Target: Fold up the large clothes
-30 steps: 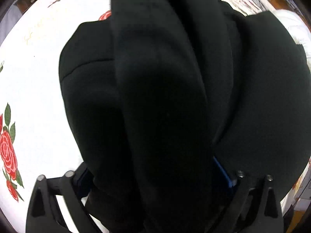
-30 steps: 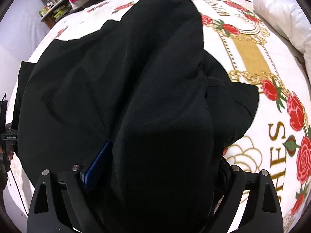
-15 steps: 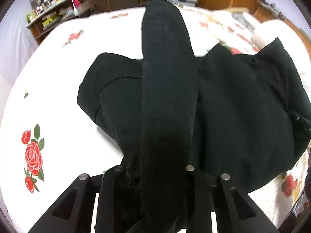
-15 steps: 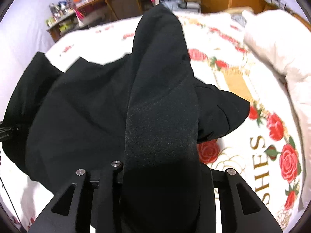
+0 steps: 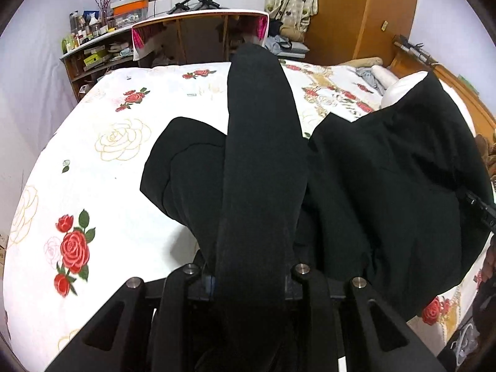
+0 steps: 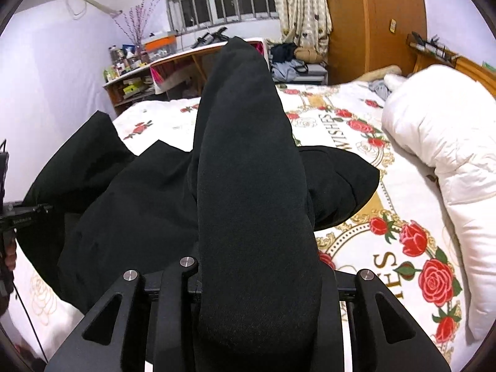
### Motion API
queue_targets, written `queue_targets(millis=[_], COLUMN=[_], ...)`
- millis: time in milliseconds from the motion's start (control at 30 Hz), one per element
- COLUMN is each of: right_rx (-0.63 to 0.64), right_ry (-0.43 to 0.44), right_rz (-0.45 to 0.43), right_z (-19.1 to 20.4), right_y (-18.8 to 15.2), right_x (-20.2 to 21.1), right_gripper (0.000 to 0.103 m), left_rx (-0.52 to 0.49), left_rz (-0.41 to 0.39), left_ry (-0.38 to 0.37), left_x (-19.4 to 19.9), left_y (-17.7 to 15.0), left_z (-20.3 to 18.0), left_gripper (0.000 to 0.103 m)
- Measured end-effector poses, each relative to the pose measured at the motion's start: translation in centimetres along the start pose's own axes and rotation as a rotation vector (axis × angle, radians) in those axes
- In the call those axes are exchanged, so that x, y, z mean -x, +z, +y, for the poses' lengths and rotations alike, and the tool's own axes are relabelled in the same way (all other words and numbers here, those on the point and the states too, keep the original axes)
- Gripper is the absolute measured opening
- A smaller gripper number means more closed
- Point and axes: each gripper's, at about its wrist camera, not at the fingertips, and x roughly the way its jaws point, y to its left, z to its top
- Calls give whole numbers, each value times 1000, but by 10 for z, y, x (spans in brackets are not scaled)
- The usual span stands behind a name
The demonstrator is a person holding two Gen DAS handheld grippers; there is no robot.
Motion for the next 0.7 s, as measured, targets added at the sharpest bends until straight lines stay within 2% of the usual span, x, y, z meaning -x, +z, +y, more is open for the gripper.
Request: queue_targets(millis=[200, 400, 467, 567, 700], right_rx=[-26, -31, -41, -49, -99], right_ry=[22, 5, 11, -23, -54], right_rz=[-24, 33, 51, 86, 135], right_z=[-3, -6, -10, -16, -31], right_y=[-35, -87, -99, -118, -130], right_x=[35, 40, 35, 24, 9], right_gripper=[32, 32, 32, 35, 44], left_rx=[-23, 28, 51, 79, 181], left_rz=[-19, 16, 53, 72, 84], left_ry=[14, 16, 31, 79, 92], left_x=[10, 24, 14, -4, -17], left_y=[-37, -109, -128, -149, -157], left_z=[16, 24, 29, 39, 65], left_gripper=[26, 27, 27, 32, 49])
